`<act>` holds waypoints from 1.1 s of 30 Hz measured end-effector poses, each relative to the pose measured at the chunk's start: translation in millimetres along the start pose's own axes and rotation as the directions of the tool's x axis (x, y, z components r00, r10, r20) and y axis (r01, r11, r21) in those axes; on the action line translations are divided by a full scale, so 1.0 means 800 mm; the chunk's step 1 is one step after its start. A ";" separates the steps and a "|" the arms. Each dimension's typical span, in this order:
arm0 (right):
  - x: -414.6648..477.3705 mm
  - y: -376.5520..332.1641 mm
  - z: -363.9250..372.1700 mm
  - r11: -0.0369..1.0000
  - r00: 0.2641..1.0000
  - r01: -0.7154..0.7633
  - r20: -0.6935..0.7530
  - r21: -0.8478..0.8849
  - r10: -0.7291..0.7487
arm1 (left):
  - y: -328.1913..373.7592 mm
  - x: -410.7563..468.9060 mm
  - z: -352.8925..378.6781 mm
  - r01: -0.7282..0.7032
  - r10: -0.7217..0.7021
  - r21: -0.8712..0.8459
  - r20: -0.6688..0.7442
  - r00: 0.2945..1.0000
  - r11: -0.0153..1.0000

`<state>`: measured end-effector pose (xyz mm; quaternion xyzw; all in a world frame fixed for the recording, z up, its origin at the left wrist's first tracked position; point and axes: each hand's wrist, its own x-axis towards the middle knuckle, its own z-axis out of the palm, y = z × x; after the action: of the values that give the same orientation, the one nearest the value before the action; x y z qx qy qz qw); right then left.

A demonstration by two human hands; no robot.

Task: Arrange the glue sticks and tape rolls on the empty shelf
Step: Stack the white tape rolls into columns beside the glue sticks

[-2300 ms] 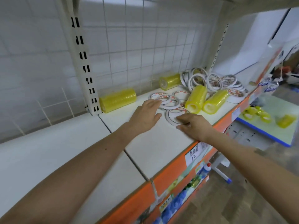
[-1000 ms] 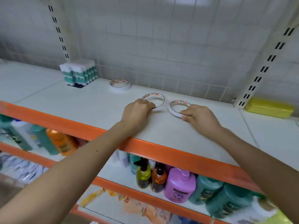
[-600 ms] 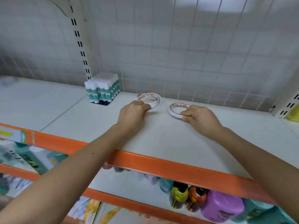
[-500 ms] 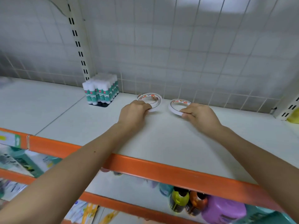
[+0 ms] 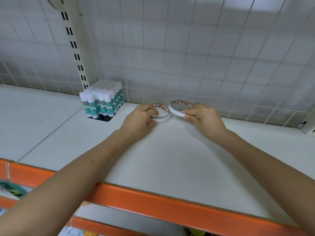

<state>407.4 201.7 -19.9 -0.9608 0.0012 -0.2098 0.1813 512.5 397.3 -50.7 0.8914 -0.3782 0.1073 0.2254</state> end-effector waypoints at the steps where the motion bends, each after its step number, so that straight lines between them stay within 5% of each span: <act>1: 0.005 -0.007 0.007 1.000 1.000 0.011 -0.027 0.003 -0.011 | -0.006 0.003 -0.002 0.010 -0.010 -0.042 0.001 1.000 0.999; 12: 0.032 -0.041 0.080 0.997 0.995 0.049 -0.085 0.058 -0.044 | -0.036 0.026 -0.010 0.218 -0.131 -0.385 0.239 0.962 0.897; 15: 0.032 -0.038 0.084 0.964 0.990 -0.097 -0.077 0.246 0.119 | -0.039 0.027 -0.007 0.222 -0.132 -0.433 0.229 0.965 0.874; 19: 0.033 -0.025 0.085 0.831 0.917 -0.396 0.126 0.390 0.378 | -0.043 0.029 -0.002 0.256 -0.162 -0.477 0.229 0.960 0.841; 33: 0.030 -0.032 0.085 0.852 0.931 -0.345 0.028 0.393 0.364 | -0.038 0.034 0.008 0.283 -0.237 -0.451 0.157 0.959 0.846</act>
<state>454.6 247.0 -58.9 -0.8829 0.1407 -0.1915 0.4050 553.4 395.8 -56.2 0.8573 -0.2789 -0.0614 0.4284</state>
